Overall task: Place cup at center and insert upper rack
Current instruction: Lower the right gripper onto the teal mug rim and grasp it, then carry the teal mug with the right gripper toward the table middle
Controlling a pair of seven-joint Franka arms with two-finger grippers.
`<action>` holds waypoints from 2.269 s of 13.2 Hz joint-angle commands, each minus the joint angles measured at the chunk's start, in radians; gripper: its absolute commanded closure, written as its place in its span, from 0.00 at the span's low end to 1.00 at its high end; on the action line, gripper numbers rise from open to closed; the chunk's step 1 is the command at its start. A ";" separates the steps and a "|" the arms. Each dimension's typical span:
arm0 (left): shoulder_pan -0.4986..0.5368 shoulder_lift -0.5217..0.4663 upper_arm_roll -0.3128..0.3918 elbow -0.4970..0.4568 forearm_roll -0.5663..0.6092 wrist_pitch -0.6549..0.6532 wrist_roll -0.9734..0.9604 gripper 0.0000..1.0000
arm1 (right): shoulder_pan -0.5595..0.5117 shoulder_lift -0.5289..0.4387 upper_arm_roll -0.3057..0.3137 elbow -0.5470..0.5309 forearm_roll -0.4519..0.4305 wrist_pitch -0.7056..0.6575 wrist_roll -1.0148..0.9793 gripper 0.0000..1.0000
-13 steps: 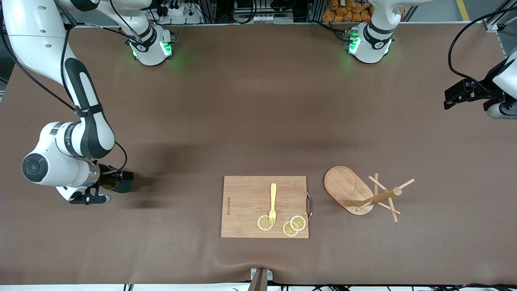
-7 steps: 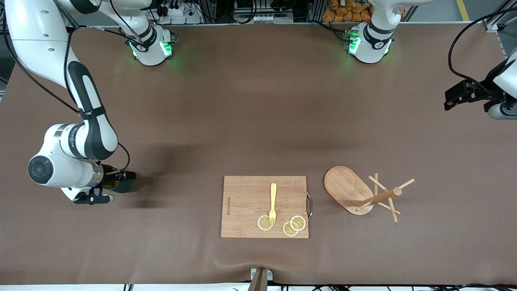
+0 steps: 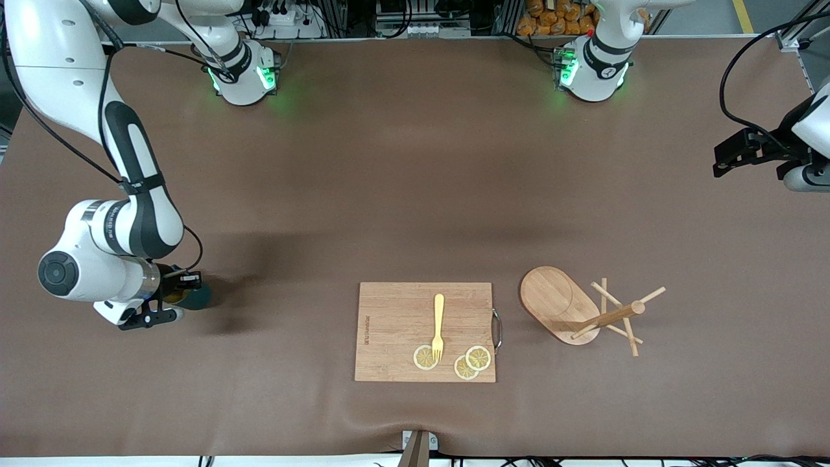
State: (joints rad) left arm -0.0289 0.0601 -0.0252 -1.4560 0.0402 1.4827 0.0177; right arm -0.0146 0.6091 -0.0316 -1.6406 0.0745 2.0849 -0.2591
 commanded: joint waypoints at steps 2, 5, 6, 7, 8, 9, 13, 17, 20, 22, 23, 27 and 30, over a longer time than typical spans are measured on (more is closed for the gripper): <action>0.003 -0.002 0.001 0.002 -0.020 0.007 -0.010 0.00 | -0.005 -0.003 0.010 0.007 0.007 -0.005 -0.012 1.00; 0.003 -0.005 0.001 0.002 -0.020 0.007 -0.010 0.00 | 0.014 -0.015 0.010 0.018 0.007 -0.008 -0.009 1.00; 0.004 -0.005 0.001 0.002 -0.020 0.007 -0.010 0.00 | 0.030 -0.017 0.010 0.034 0.007 -0.032 -0.009 1.00; 0.004 -0.005 0.001 0.000 -0.020 0.005 -0.010 0.00 | 0.047 -0.020 0.010 0.054 0.008 -0.060 -0.005 1.00; 0.004 -0.005 0.001 0.002 -0.020 0.005 -0.010 0.00 | 0.056 -0.031 0.013 0.061 0.013 -0.069 -0.003 1.00; 0.004 -0.005 0.001 0.002 -0.020 0.004 -0.012 0.00 | 0.082 -0.040 0.013 0.062 0.022 -0.077 0.000 1.00; 0.004 -0.005 0.001 0.002 -0.020 0.002 -0.012 0.00 | 0.207 -0.063 0.015 0.090 0.021 -0.146 0.237 1.00; 0.004 -0.005 0.001 -0.001 -0.020 0.001 -0.012 0.00 | 0.365 -0.074 0.013 0.123 0.022 -0.200 0.337 1.00; 0.006 -0.005 0.001 0.000 -0.020 0.001 -0.007 0.00 | 0.487 -0.069 0.013 0.168 0.022 -0.238 0.464 1.00; 0.012 -0.006 0.001 0.000 -0.020 0.001 -0.002 0.00 | 0.562 -0.066 0.015 0.170 0.022 -0.238 0.503 1.00; 0.012 -0.006 0.001 0.000 -0.020 -0.001 0.001 0.00 | 0.593 -0.065 0.015 0.177 0.024 -0.238 0.521 1.00; 0.012 -0.006 0.001 0.000 -0.020 -0.001 0.002 0.00 | 0.698 -0.045 0.016 0.200 0.024 -0.235 0.531 1.00; 0.012 -0.006 0.001 0.000 -0.020 -0.001 0.002 0.00 | 0.757 0.004 0.016 0.220 0.022 -0.226 0.650 1.00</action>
State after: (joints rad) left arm -0.0232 0.0601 -0.0240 -1.4561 0.0402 1.4826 0.0178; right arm 0.7089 0.5686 -0.0046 -1.4640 0.0855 1.8661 0.3287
